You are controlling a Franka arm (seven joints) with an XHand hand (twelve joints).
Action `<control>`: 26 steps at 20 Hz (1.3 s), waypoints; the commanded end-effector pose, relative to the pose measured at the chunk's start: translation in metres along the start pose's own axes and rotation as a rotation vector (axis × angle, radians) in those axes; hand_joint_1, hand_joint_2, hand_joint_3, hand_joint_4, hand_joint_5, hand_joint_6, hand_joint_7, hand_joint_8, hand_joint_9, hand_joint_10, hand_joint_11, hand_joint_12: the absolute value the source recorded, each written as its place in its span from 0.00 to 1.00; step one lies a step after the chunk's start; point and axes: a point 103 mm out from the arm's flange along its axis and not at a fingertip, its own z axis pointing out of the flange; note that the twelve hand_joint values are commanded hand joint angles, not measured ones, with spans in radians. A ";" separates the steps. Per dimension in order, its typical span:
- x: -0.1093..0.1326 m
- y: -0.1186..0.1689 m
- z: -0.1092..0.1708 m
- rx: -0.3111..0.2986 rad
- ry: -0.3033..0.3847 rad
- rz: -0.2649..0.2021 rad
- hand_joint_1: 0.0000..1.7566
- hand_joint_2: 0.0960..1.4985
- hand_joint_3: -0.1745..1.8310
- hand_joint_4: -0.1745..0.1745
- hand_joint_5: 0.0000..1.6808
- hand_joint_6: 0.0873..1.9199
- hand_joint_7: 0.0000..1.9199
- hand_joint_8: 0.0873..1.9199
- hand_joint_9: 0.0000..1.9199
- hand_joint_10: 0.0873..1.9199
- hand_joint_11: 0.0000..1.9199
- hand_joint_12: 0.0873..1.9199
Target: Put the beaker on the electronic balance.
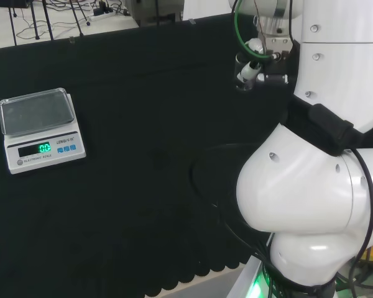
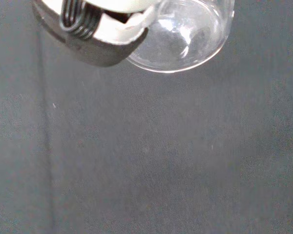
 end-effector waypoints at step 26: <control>0.324 -0.027 -0.020 0.027 -0.117 -0.351 0.58 0.80 0.12 0.33 0.42 0.73 0.34 0.70 0.47 0.62 0.47 0.64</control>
